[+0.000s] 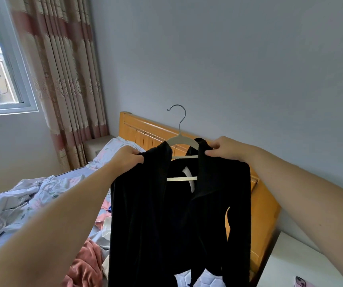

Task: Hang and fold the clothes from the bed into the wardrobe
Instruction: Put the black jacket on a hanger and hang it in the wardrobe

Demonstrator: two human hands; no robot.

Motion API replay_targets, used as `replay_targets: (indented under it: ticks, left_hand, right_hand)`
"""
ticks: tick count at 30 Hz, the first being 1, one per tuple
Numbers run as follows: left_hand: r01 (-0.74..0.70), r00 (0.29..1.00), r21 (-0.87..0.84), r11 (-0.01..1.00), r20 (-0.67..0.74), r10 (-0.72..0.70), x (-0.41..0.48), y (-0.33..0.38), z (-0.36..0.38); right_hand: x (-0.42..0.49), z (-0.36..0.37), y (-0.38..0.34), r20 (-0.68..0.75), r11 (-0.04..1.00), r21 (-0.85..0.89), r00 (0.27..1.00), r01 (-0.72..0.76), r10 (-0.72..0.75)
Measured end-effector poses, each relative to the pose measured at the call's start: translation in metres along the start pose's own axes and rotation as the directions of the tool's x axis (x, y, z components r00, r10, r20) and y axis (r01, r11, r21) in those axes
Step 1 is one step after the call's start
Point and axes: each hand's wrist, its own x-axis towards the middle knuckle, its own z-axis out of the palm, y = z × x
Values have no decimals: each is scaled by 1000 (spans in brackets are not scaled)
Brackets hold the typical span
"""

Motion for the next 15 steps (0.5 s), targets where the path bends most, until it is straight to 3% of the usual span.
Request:
replay_targets:
  ticks: [2, 5, 10, 13, 15]
  left_hand:
    - [-8, 1000, 5, 1000, -3, 8, -3, 4, 0]
    - [-48, 998, 36, 998, -42, 50, -5, 10, -2]
    - [-208, 960, 120, 971, 215, 179, -20, 53, -9]
    - [-312, 948, 277, 909, 155, 278, -29, 71, 0]
    - [-317, 948, 279, 907, 64, 312, -31, 70, 8]
  right_hand:
    - [0, 0, -6, -43, 998, -45, 998, 43, -45]
    - [1, 1, -10, -79, 998, 40, 995, 56, -53]
    - [1, 0, -14, -199, 971, 231, 980, 57, -10]
    - [0, -1, -23, -161, 971, 231, 987, 57, -20]
    - [-3, -1, -27, -154, 960, 273, 988, 57, -15]
